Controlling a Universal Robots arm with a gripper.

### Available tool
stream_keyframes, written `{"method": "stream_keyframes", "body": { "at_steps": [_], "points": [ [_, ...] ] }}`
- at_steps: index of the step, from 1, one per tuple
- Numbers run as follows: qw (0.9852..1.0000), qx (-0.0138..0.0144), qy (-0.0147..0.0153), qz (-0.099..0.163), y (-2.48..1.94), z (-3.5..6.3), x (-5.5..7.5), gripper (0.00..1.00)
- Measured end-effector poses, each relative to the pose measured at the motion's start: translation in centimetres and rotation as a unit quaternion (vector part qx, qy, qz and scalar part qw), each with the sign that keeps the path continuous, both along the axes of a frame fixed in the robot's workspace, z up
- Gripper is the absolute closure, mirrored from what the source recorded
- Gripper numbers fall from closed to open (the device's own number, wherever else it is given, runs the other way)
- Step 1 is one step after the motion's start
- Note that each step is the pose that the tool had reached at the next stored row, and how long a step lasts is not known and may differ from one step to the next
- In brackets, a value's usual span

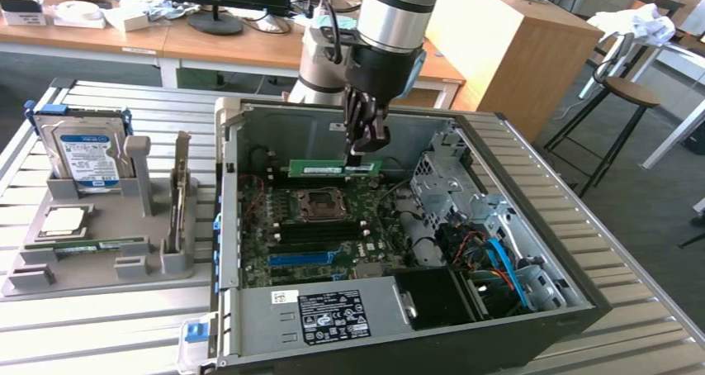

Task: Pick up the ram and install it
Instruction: 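Insert the ram into the slot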

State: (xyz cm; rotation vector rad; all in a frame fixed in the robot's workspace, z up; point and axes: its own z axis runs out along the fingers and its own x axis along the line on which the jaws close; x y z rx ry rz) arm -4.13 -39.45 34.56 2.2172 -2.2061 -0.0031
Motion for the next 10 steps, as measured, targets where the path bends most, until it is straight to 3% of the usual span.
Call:
{"method": "stream_keyframes", "body": {
  "at_steps": [10],
  "points": [
    [1.0, 0.0, -0.0059, 0.0, 0.0, -1.06, -0.03, 0.89]
  ]
}}
